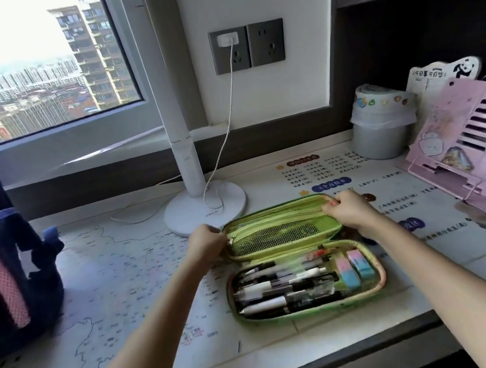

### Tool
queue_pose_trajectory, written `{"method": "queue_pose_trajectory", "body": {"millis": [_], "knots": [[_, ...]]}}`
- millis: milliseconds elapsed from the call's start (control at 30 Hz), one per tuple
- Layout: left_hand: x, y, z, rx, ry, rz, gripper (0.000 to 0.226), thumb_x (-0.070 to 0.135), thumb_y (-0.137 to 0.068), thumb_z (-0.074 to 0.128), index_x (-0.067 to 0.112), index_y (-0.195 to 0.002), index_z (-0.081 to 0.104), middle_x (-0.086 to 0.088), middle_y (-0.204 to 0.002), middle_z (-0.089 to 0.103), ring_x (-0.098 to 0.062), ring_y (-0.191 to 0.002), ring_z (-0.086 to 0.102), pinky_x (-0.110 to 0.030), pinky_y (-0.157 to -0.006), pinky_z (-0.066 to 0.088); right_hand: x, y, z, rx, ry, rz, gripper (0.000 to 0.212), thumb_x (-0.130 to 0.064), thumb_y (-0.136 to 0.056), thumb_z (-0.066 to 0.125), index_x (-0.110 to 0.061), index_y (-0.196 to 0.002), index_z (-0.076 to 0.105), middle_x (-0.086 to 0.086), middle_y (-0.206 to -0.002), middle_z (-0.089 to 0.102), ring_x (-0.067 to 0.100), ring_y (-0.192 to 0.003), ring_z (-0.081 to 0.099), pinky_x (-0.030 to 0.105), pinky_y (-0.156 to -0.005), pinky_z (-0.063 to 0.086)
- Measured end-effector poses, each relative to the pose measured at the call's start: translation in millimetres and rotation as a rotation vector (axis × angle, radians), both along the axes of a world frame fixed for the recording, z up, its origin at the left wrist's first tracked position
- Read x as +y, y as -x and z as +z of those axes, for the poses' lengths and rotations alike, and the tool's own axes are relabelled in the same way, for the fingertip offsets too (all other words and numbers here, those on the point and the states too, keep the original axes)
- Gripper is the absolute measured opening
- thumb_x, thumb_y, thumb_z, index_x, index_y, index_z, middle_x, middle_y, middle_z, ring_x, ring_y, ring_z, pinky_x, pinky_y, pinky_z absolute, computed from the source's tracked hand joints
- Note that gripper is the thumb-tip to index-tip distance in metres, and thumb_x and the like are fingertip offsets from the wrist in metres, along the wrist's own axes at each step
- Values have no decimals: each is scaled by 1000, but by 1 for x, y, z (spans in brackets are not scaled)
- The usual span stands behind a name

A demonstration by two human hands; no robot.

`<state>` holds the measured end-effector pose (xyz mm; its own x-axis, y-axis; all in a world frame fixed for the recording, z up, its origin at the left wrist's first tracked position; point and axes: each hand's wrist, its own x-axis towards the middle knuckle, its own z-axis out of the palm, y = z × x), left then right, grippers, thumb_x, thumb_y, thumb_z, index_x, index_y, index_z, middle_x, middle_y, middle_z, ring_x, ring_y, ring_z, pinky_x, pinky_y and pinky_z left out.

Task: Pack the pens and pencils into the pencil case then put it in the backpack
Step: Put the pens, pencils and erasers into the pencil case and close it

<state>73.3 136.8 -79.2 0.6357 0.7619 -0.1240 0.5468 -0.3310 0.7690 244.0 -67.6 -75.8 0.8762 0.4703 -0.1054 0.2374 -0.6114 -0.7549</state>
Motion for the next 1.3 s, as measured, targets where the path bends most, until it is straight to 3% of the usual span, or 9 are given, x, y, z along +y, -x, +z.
{"method": "queue_pose_trajectory", "body": {"millis": [200,367,533,667,767,833,1000,1167,1300], "knots": [[45,32,4,-37,-20,73,26,-3,-82,39,7,-66,55,-6,-55,37,-16,-47,28,-24,-47,21,50,25,1,-36,-184,5,15,-13,-94,49,-5,-104,56,12,-95,60,22,-77,53,33,-63,41],[58,82,29,-307,183,74,23,1,-88,43,11,-83,63,-4,-71,55,-14,-63,45,-27,-58,33,85,56,9,58,-384,123,9,-9,-93,48,-13,-101,51,10,-99,59,24,-89,56,40,-80,51],[37,133,54,-450,308,-176,31,17,-65,53,16,-92,68,0,-91,71,-11,-86,63,-29,-78,44,48,76,36,-20,-353,451,26,6,-89,48,-12,-103,60,2,-93,64,9,-84,59,13,-69,49],[11,146,49,-202,57,-348,37,40,-70,59,25,-103,64,3,-106,62,-6,-92,59,-20,-76,43,2,93,32,-216,-70,641,48,3,-84,54,-35,-113,59,-12,-113,62,9,-102,58,26,-87,51],[-1,153,36,29,-421,-515,53,67,-65,53,37,-108,59,13,-112,49,-4,-102,47,-23,-87,42,-19,105,22,-318,24,762,63,0,-85,57,-45,-127,44,-37,-131,34,-19,-121,30,7,-103,23],[-8,156,26,40,-553,-554,52,62,-64,60,39,-111,56,15,-121,46,-5,-108,45,-26,-90,42,-25,109,14,-417,87,813,71,5,-82,52,-43,-133,35,-45,-129,13,-36,-115,4,-8,-95,1],[-12,165,-8,-187,-802,-498,44,39,-66,75,34,-107,59,6,-119,62,-19,-112,58,-40,-78,56,-16,118,23,-657,255,790,63,-38,-81,63,-30,-136,34,-15,-151,23,0,-140,11,14,-110,-4],[-13,167,-17,-240,-847,-524,37,44,-73,61,32,-108,61,6,-116,64,-18,-111,59,-36,-79,57,35,143,25,-700,411,908,96,-73,-66,57,-42,-142,8,-3,-157,10,15,-144,1,43,-118,-5],[-5,167,3,-307,-369,-462,41,61,-74,55,32,-101,68,18,-115,61,-2,-111,54,-25,-88,50,60,158,17,-774,423,934,102,-75,-64,58,-42,-145,5,4,-152,17,22,-137,16,39,-114,9]]}}
